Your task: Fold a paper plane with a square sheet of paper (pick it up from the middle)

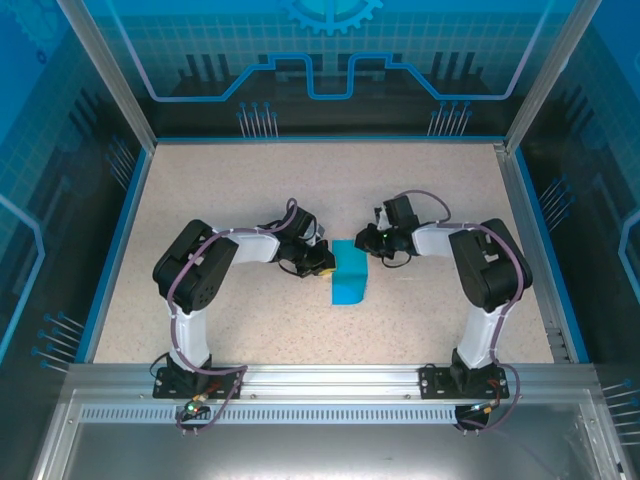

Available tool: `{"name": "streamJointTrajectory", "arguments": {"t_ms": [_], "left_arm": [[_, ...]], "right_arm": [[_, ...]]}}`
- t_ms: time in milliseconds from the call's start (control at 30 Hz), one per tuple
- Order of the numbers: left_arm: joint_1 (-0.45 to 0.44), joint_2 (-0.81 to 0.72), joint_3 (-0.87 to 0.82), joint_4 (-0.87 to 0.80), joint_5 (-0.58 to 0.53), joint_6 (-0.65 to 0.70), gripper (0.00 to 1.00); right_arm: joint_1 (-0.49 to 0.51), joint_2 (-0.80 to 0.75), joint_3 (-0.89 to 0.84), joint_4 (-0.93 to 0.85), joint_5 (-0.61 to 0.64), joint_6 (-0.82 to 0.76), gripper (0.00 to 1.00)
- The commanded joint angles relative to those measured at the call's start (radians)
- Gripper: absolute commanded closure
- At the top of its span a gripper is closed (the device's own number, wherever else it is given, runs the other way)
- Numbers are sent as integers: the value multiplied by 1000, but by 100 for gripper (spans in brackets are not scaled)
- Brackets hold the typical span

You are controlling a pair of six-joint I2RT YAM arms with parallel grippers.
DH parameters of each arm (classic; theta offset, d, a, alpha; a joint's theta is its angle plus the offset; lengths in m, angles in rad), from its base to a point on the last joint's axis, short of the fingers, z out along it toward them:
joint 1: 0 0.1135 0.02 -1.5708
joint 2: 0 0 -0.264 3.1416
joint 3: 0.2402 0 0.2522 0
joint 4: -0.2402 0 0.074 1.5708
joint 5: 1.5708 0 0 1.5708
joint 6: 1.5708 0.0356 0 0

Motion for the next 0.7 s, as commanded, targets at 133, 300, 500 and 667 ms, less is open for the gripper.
{"name": "streamJointTrajectory", "arguments": {"t_ms": [133,300,500,667], "left_arm": [[1,54,-50,-171,-134,18,100],[1,52,-43,-168,-134,19,100],[1,52,-39,-162,-136,17,100],[1,51,-42,-158,-136,13,100]], "right_arm": [[-29,-184,-33,-29,79,-16,81],[61,-273,-90,-107,-4,-17,81],[114,-351,-240,-92,-71,93,81],[122,-360,-329,-26,-112,165,81]]}}
